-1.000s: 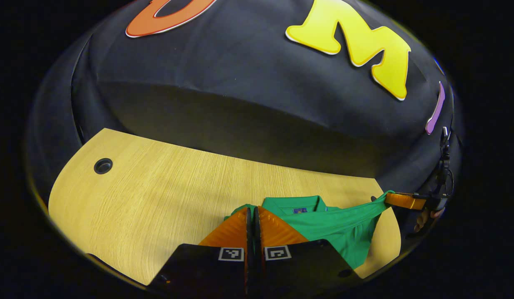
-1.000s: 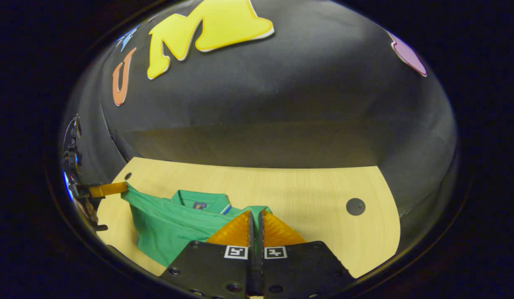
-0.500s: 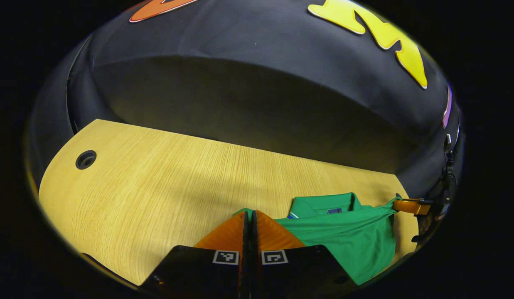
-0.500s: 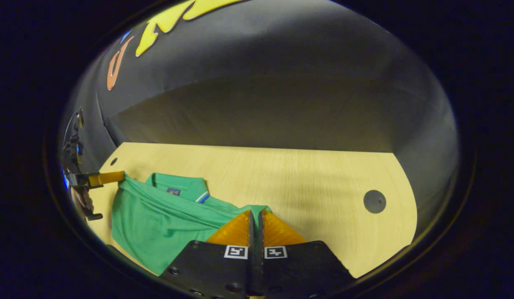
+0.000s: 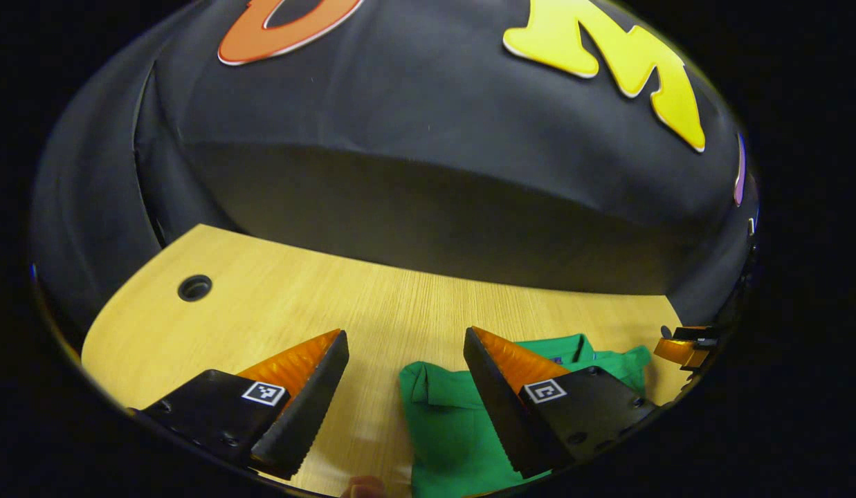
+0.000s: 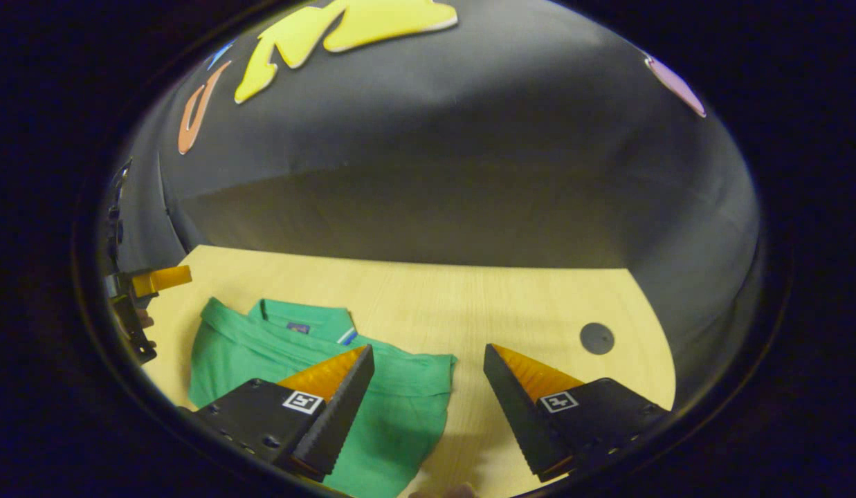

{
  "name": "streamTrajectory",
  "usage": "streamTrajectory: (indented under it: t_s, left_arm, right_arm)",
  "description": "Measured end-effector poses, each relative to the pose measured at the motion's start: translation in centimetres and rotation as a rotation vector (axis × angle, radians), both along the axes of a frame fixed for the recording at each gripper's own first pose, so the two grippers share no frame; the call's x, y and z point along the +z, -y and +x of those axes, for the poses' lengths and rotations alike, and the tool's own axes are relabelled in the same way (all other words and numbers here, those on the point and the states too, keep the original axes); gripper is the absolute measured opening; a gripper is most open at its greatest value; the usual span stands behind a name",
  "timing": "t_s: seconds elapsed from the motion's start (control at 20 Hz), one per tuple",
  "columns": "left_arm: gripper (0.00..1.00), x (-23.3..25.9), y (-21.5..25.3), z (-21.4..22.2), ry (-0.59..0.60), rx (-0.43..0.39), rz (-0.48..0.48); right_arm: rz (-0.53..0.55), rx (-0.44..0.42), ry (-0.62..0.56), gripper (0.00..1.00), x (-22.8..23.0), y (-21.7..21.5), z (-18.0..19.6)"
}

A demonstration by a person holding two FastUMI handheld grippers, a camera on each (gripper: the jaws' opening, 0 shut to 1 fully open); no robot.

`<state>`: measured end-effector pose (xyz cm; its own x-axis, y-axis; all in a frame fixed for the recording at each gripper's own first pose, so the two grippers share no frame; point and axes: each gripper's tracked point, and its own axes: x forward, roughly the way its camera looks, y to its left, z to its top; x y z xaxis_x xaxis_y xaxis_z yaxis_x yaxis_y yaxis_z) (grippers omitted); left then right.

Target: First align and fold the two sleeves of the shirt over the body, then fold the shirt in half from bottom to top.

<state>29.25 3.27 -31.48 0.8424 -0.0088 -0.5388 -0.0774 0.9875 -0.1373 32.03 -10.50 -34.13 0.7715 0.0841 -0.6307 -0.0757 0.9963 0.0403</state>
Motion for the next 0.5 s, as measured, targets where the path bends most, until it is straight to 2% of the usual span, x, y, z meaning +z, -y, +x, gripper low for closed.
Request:
streamTrajectory:
  t_s: [0.1, 0.15, 0.25, 0.3, 0.35, 0.5]
  left_arm:
    - [1.00, 4.3, 0.0, -1.2, 0.058, 0.008, 0.011]
    - [1.00, 6.7, -0.1, -2.0, 0.086, 0.012, 0.022]
    - [1.00, 11.3, 0.4, -4.0, 0.149, 0.005, 0.030]
    - [1.00, 13.7, 0.8, -5.2, 0.187, 0.001, 0.035]
    - [1.00, 16.1, 1.2, -6.6, 0.223, -0.012, 0.040]
    - [1.00, 22.8, 2.3, -12.1, 0.298, -0.045, 0.079]
  right_arm:
    - [0.003, -0.020, 0.067, 0.93, 4.4, -0.5, -1.6]
    - [0.004, -0.027, 0.102, 0.96, 6.8, -0.8, -2.5]
    - [0.002, -0.041, 0.178, 0.97, 11.8, -1.3, -5.1]
    - [-0.003, -0.044, 0.206, 1.00, 14.1, -1.6, -6.9]
    - [-0.006, -0.043, 0.231, 0.96, 16.4, -2.0, -8.6]
    - [-0.017, -0.039, 0.314, 0.96, 22.5, -3.4, -14.4]
